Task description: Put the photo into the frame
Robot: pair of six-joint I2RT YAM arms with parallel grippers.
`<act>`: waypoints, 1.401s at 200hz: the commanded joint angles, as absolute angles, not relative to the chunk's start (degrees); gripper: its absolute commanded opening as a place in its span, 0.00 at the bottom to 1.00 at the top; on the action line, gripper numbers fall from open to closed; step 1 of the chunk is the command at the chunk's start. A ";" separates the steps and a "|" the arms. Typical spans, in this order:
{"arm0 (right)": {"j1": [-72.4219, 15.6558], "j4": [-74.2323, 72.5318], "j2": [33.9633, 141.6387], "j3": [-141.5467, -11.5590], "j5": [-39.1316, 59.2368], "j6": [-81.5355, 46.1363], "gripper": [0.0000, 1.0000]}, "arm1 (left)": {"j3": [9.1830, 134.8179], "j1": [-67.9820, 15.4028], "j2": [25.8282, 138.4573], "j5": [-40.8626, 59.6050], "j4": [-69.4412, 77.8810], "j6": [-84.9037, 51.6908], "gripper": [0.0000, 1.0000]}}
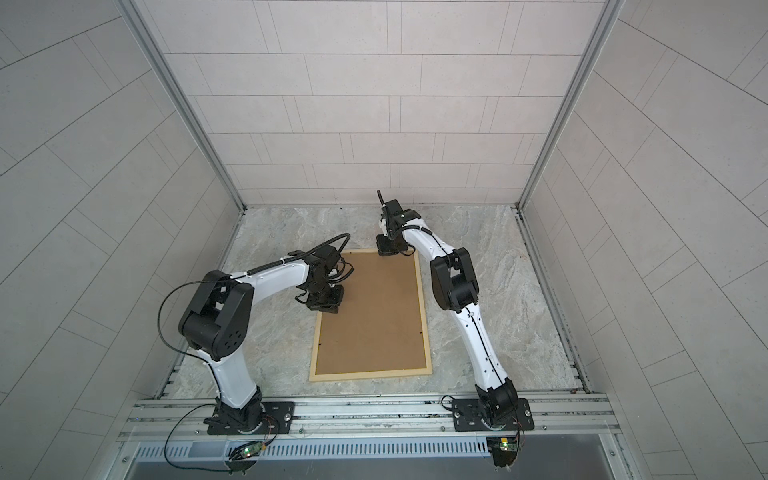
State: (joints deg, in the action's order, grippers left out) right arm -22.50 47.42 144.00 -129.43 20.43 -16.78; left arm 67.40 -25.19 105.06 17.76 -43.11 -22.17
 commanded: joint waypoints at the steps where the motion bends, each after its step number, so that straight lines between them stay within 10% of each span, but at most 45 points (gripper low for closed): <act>1: -22.90 51.43 142.44 -131.18 19.86 -16.41 0.00 | 67.44 -25.15 105.65 16.92 -44.01 -22.01 0.02; 280: -22.06 46.76 147.30 -135.53 17.91 -15.56 0.00 | 68.13 -24.87 106.96 17.75 -44.16 -21.80 0.02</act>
